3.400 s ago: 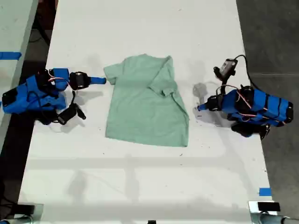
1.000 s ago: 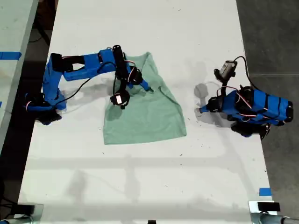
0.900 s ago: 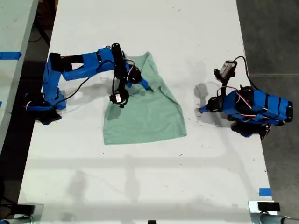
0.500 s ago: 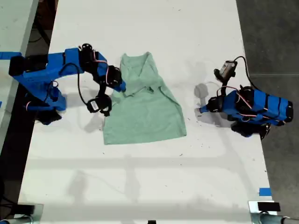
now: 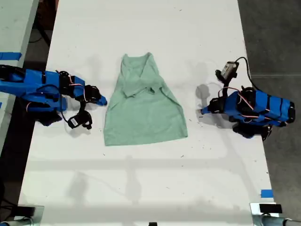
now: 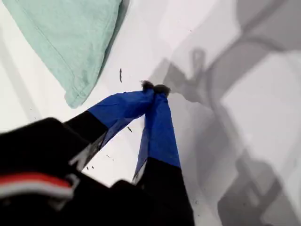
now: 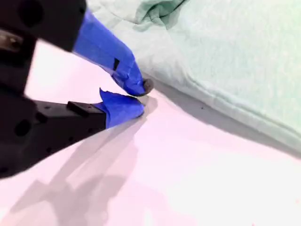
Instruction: Fold t shirt
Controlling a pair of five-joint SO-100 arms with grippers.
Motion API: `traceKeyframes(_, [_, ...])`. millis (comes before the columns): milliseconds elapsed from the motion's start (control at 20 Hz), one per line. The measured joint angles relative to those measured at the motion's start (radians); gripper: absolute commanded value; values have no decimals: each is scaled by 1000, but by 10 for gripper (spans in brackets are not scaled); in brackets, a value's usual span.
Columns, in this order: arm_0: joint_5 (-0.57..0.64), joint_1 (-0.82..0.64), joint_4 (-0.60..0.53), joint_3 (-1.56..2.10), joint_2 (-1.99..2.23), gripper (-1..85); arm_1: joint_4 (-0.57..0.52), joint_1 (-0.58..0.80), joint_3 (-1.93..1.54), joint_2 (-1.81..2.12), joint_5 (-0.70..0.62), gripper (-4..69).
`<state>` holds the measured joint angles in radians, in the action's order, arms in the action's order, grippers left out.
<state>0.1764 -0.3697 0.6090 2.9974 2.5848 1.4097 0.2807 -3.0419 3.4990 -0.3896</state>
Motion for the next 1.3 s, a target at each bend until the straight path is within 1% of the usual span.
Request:
traceKeyframes(50, [-26,-3,43,61,120,17,0,0,0,0,0,-21])
traceKeyframes(100, [-40,-15,112,141,284,17,0,0,0,0,2,-21])
traceKeyframes(200, [-48,-43,321,236,696,16,0,-2,0,0,2,-21])
traceKeyframes(250, [-46,-51,364,249,870,17,0,-2,0,0,2,-21])
traceKeyframes(300, [-46,-54,382,250,937,18,0,-2,0,0,2,-21])
traceKeyframes(700, [-20,-25,396,253,1003,26,0,-2,0,0,5,-18])
traceKeyframes(850, [-20,-14,396,253,1003,26,0,-2,0,0,5,21])
traceKeyframes(1300, [5,-17,396,253,1003,29,0,6,0,-6,5,24])
